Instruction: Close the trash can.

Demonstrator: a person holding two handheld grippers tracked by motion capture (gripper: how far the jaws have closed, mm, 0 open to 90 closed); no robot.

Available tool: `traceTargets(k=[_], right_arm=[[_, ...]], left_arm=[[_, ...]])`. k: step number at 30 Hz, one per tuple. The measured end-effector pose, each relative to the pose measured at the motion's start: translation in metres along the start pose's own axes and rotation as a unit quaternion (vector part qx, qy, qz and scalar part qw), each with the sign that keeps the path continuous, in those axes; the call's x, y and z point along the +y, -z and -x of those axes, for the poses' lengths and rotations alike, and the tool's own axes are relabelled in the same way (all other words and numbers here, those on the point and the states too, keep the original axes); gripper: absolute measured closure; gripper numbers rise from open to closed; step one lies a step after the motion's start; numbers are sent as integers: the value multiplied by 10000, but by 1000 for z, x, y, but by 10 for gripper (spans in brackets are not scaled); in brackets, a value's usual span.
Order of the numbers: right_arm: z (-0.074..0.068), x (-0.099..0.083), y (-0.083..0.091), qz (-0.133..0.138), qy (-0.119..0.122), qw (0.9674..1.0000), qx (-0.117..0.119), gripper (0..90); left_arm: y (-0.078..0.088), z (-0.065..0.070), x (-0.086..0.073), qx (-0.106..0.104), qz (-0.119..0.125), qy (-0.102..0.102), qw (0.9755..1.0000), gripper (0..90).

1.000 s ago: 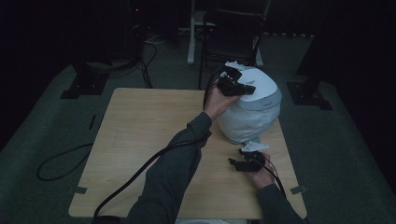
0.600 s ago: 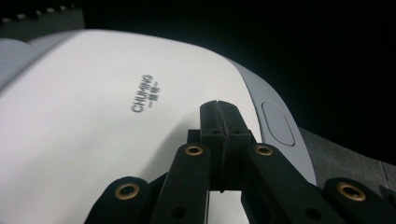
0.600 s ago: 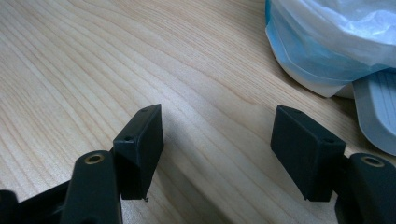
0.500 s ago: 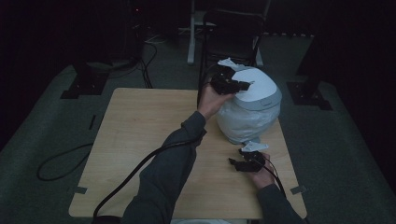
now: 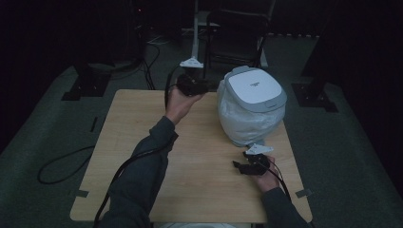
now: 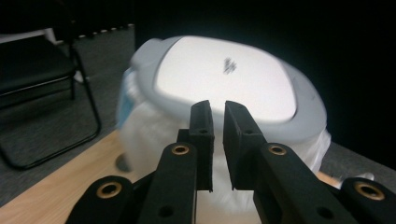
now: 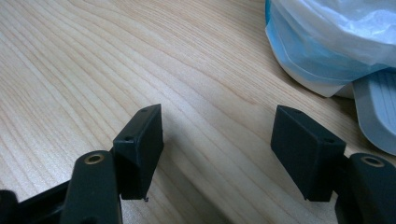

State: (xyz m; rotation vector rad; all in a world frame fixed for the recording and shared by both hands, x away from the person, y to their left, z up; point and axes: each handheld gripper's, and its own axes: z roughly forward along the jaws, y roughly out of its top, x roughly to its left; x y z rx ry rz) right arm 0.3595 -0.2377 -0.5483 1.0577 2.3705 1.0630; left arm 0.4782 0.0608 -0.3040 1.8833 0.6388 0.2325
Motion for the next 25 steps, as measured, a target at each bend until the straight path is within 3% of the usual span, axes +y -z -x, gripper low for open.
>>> traceTargets(k=[5,8,10,14,19,21,25], right_arm=[[0,0,0,4,-5,10000,-2,332],[0,0,0,4,-15,10000,-4,332],[0,0,0,6,-9,10000,-4,332],[0,-1,1,-16,-35,10000,-12,329],[2,-4,4,-20,-39,10000,-4,312],[4,-5,6,-29,-37,10000,-8,303],[7,-10,11,-34,-52,10000,-23,296]], left_arm=[[24,-13,-25,217,-29,46,9997,805],[33,-21,-46,509,-201,42,9985,792],[37,-30,-61,749,-358,115,9965,784],[47,-48,-96,928,-412,483,9937,782],[70,-65,-145,1207,-384,946,9874,782],[78,-66,-160,1306,-419,985,9856,770],[97,-68,-199,1532,-438,1221,9796,741]])
